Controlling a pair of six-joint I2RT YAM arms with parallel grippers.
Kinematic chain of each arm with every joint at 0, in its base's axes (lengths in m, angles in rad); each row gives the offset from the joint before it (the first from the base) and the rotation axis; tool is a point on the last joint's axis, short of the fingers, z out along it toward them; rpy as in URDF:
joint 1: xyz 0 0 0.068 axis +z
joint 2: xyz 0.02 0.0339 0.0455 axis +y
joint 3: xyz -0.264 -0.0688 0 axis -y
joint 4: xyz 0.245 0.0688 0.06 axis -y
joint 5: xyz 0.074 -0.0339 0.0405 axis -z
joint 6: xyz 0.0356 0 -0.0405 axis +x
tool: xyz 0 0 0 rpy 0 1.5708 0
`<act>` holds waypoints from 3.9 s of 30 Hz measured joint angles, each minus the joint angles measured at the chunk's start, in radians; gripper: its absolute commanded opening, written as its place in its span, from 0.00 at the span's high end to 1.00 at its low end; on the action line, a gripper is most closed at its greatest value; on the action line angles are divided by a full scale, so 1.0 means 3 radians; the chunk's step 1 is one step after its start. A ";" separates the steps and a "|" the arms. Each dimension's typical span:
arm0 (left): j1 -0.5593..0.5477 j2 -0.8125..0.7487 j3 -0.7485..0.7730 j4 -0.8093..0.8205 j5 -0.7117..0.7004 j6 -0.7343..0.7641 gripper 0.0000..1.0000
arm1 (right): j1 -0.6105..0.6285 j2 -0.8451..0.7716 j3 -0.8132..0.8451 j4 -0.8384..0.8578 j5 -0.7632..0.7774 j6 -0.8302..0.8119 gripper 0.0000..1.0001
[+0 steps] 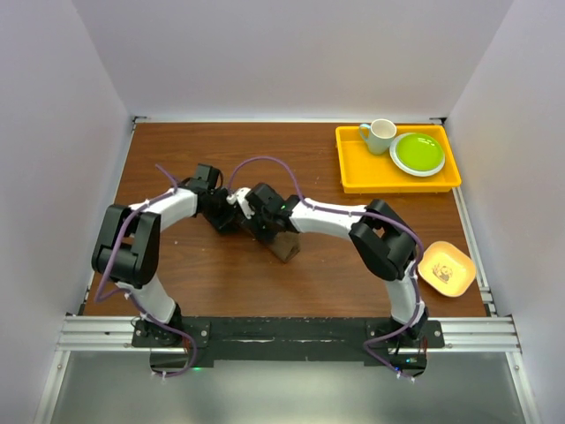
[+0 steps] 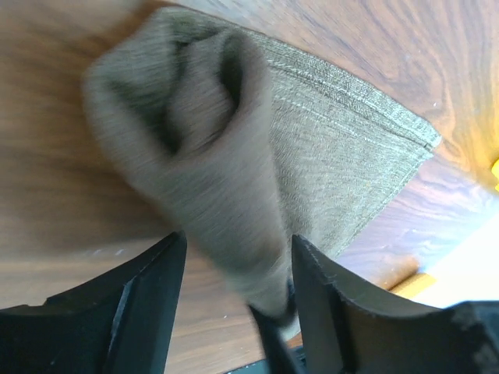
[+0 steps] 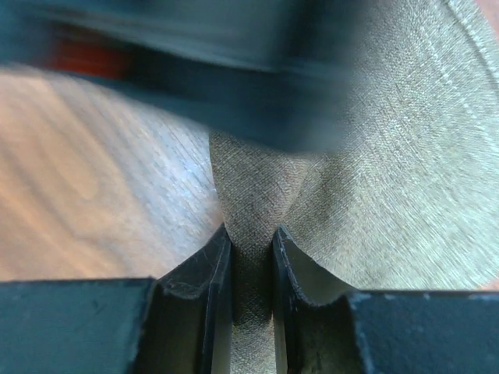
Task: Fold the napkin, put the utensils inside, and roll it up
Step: Roll the napkin with the utensil
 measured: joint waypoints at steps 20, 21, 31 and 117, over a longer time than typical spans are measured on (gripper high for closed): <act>0.0038 -0.0551 -0.0880 0.1315 0.0364 -0.0125 0.62 | -0.1205 0.0938 0.0217 0.0463 -0.3543 0.1328 0.84; 0.0038 -0.0492 -0.0880 0.1453 0.0401 -0.0156 0.67 | -0.1211 0.0964 0.0249 0.0422 -0.3581 0.1311 0.84; 0.0038 -0.0052 -0.0856 0.2115 0.0572 -0.0390 0.79 | -0.1213 0.0982 0.0345 0.0102 -0.3571 0.1137 0.71; -0.0029 0.0392 0.0426 -0.0468 0.0055 -0.0479 0.57 | -0.1155 0.1027 0.0498 0.0200 -0.3552 0.1200 0.70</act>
